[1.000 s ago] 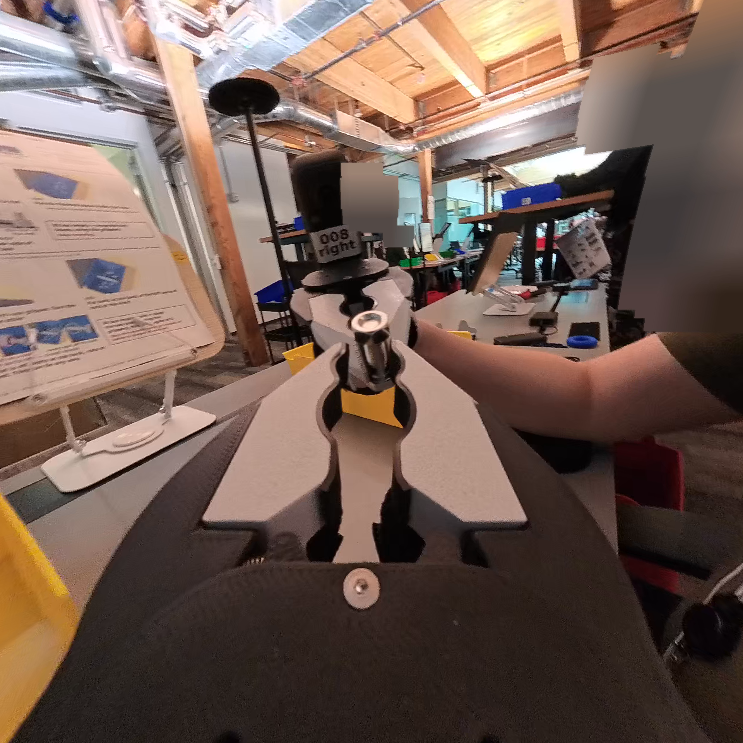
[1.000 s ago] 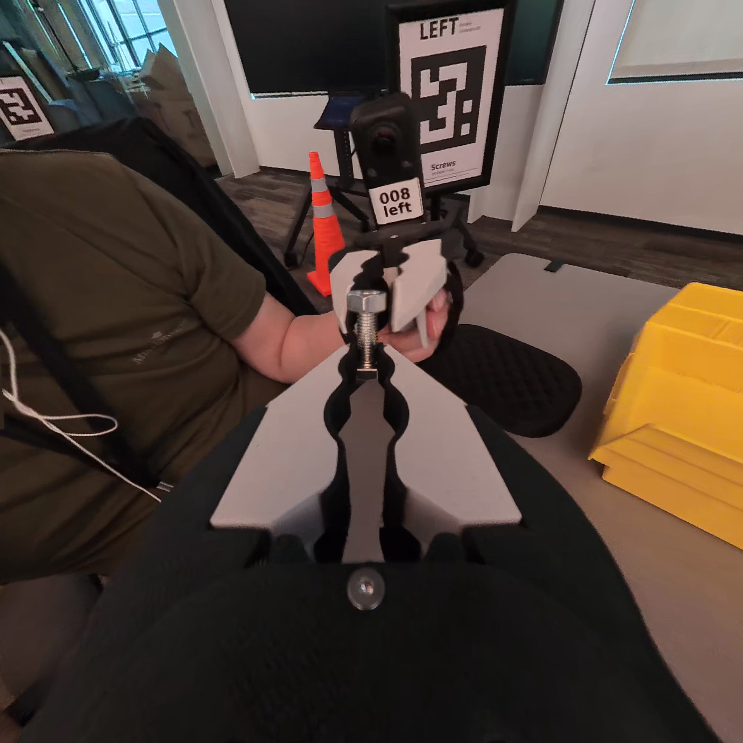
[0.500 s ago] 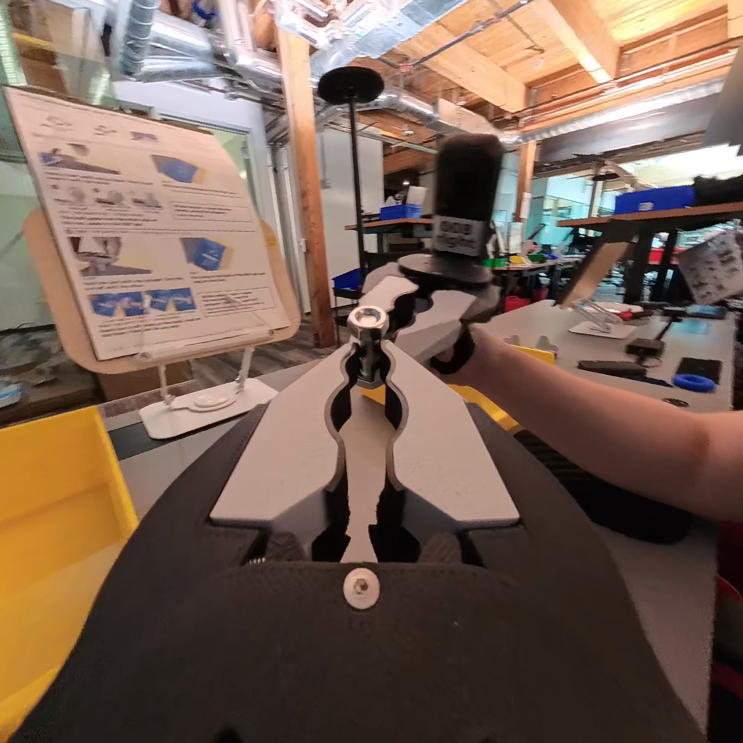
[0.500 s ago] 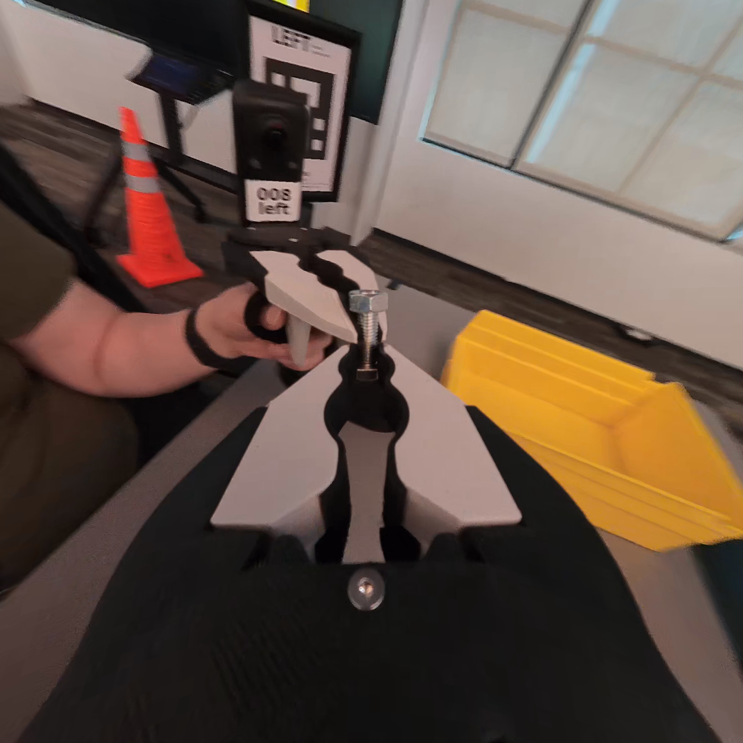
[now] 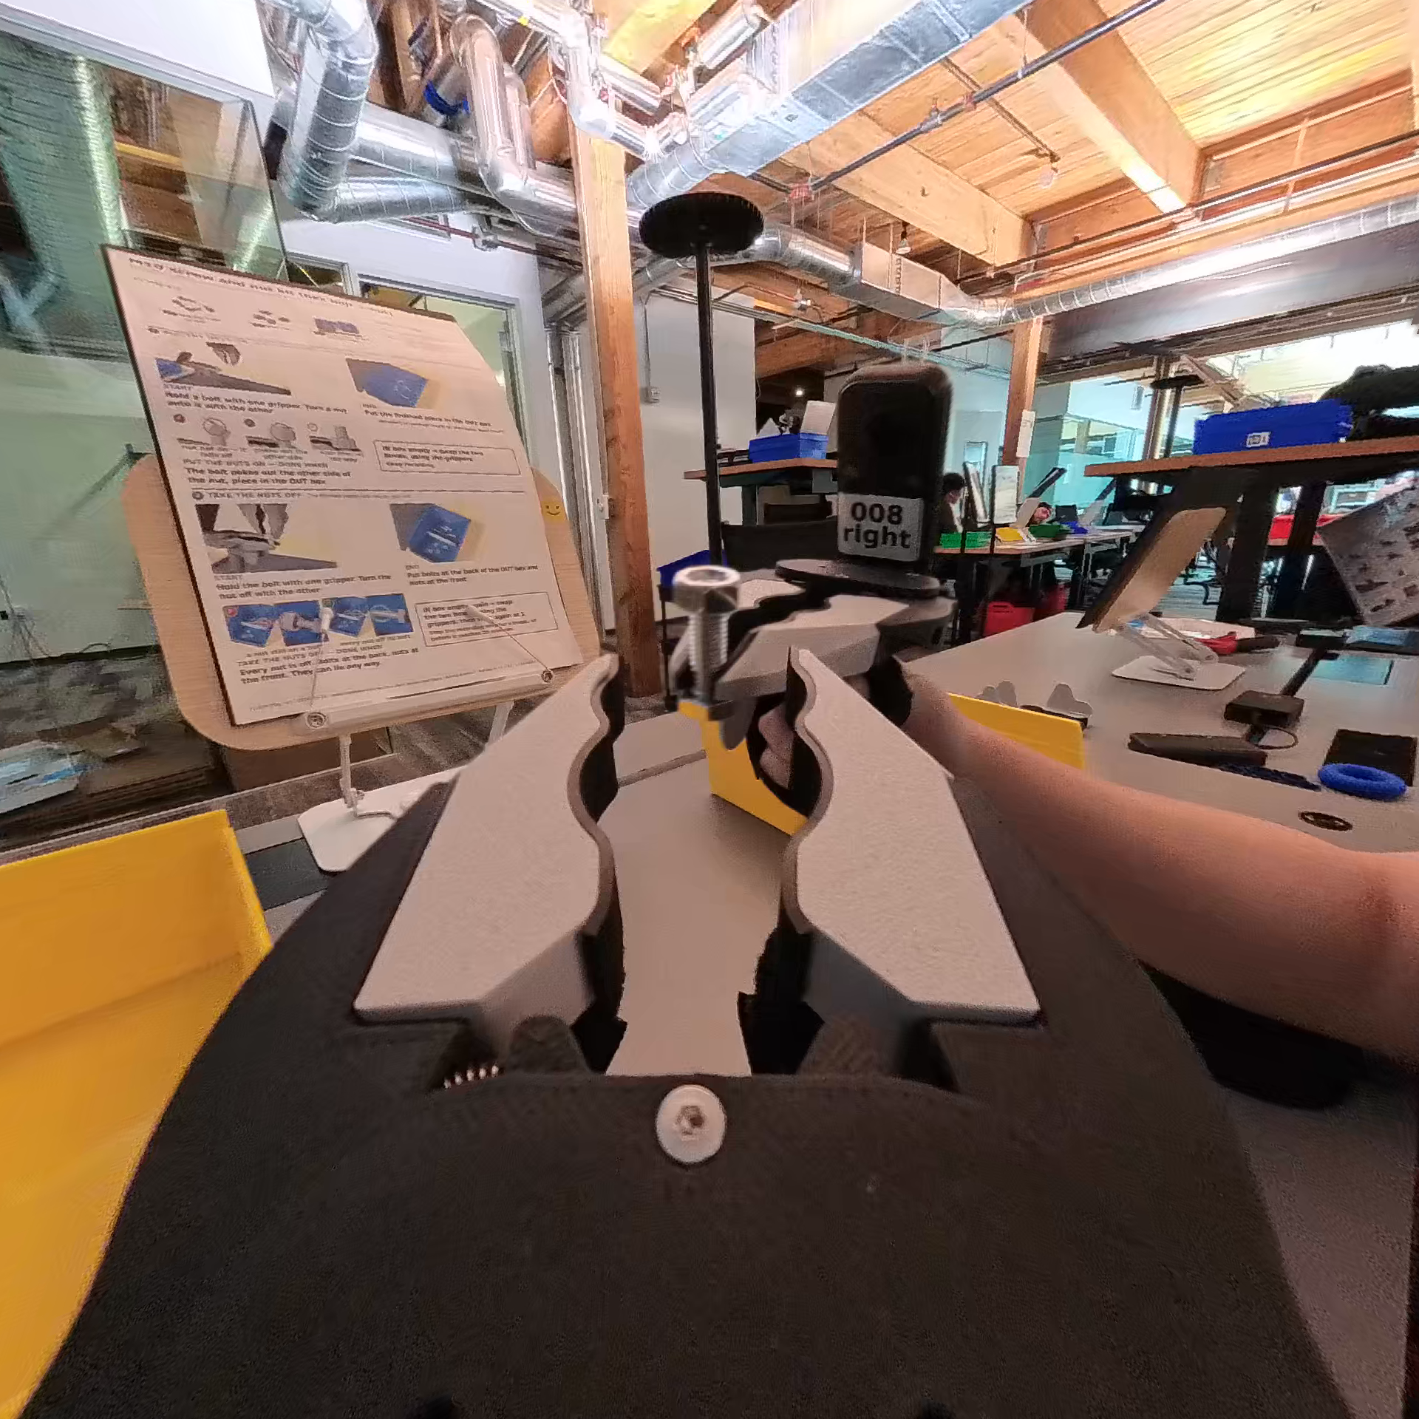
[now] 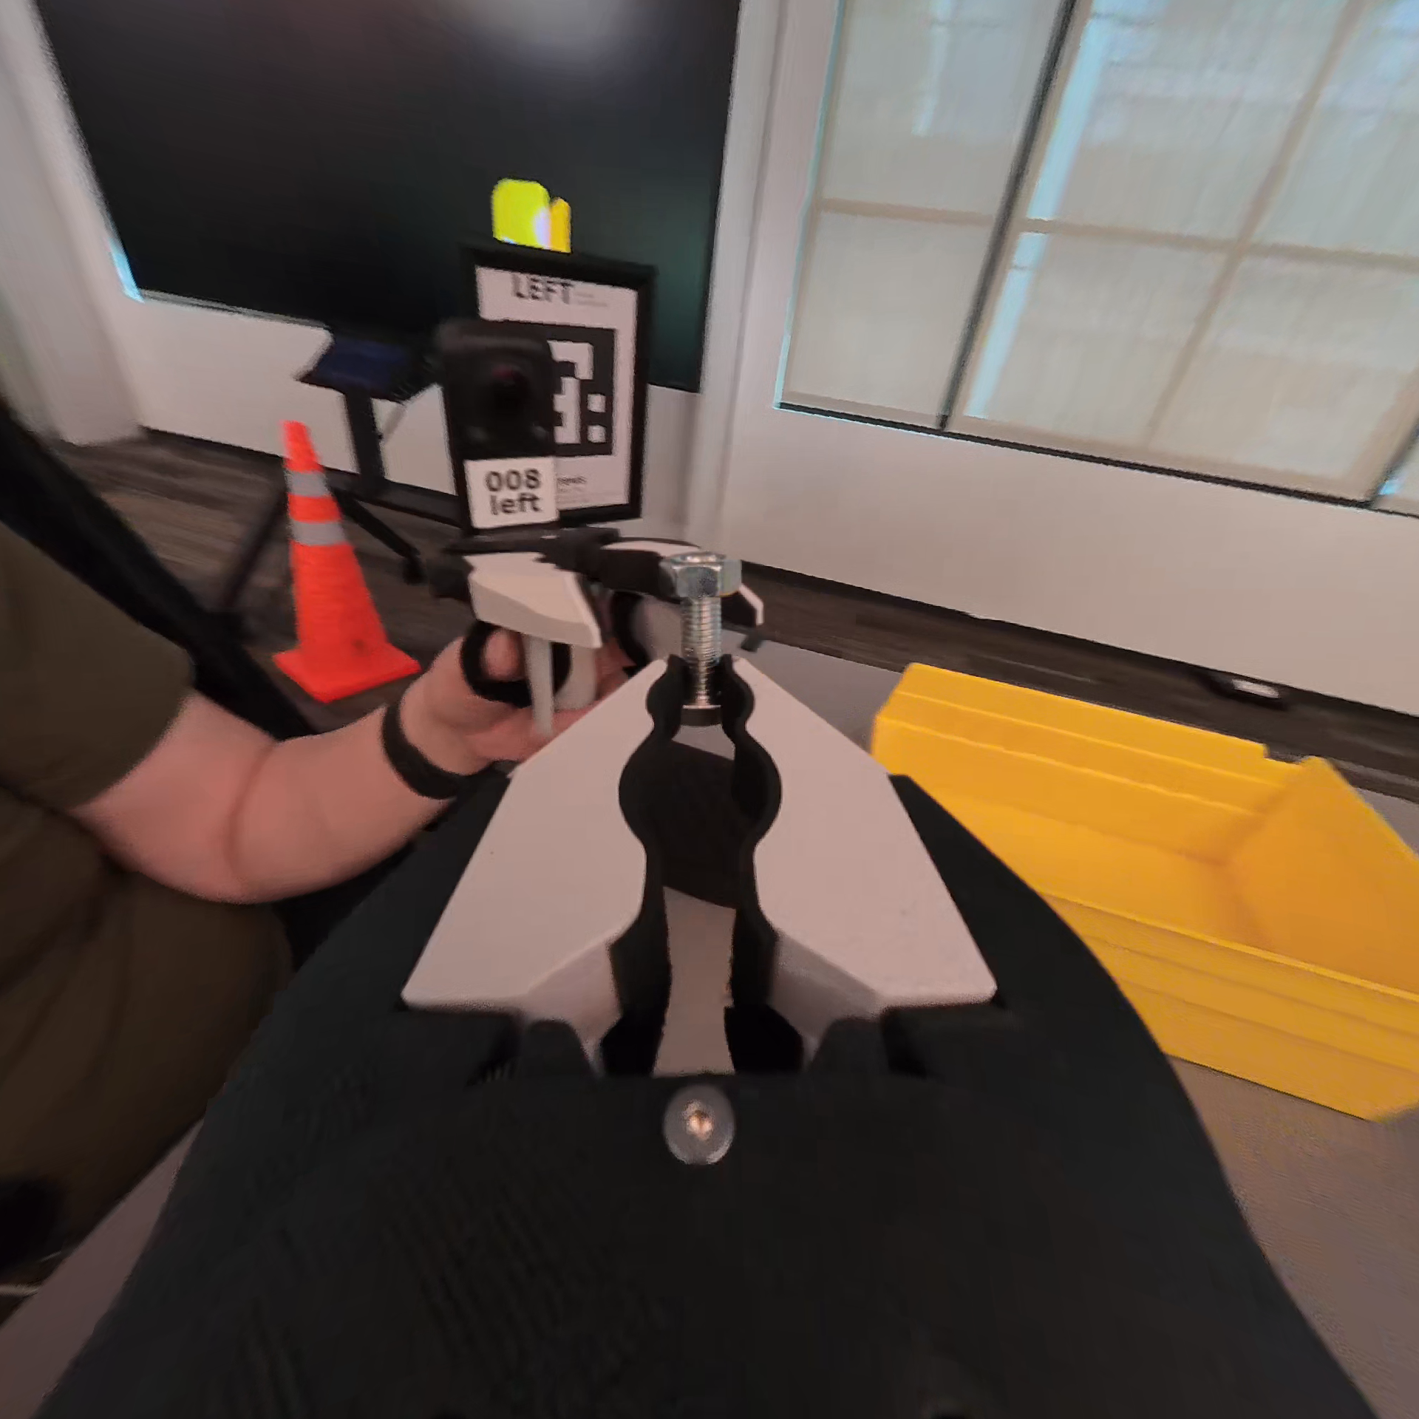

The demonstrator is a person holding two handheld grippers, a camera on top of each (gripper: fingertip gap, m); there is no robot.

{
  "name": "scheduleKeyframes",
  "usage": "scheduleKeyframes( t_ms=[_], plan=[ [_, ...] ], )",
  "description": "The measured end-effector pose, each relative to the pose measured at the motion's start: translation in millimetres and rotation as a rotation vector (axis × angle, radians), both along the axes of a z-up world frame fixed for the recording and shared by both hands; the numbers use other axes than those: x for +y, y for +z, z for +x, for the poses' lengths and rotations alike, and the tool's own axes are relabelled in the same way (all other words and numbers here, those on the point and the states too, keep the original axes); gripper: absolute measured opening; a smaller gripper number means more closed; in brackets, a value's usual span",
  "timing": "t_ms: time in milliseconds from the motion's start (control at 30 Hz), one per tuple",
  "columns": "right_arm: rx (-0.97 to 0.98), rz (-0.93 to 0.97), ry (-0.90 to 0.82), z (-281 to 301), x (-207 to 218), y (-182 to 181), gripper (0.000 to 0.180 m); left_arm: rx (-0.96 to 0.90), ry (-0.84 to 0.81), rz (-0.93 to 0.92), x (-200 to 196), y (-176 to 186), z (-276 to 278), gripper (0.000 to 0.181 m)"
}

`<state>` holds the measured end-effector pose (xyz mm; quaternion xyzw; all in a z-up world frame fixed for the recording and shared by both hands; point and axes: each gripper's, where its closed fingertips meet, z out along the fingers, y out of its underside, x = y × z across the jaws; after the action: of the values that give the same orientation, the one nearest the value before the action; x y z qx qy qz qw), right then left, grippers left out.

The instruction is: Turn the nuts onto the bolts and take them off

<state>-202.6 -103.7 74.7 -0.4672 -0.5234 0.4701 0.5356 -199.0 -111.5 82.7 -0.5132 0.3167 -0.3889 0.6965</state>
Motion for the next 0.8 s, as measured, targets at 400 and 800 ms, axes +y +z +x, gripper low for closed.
scheduleKeyframes(
  t_ms=[400, 800],
  plan=[
    [-0.128, -0.110, 0.314, 0, -43, -20, 0.007, 0.062, -0.246, 0.065, -36, 2, 13, 0.031],
    [-0.078, 0.468, -0.345, -13, 11, -2, 0.008, -0.069, 0.127, 0.010, 12, 9, 1, 0.017]
  ],
)
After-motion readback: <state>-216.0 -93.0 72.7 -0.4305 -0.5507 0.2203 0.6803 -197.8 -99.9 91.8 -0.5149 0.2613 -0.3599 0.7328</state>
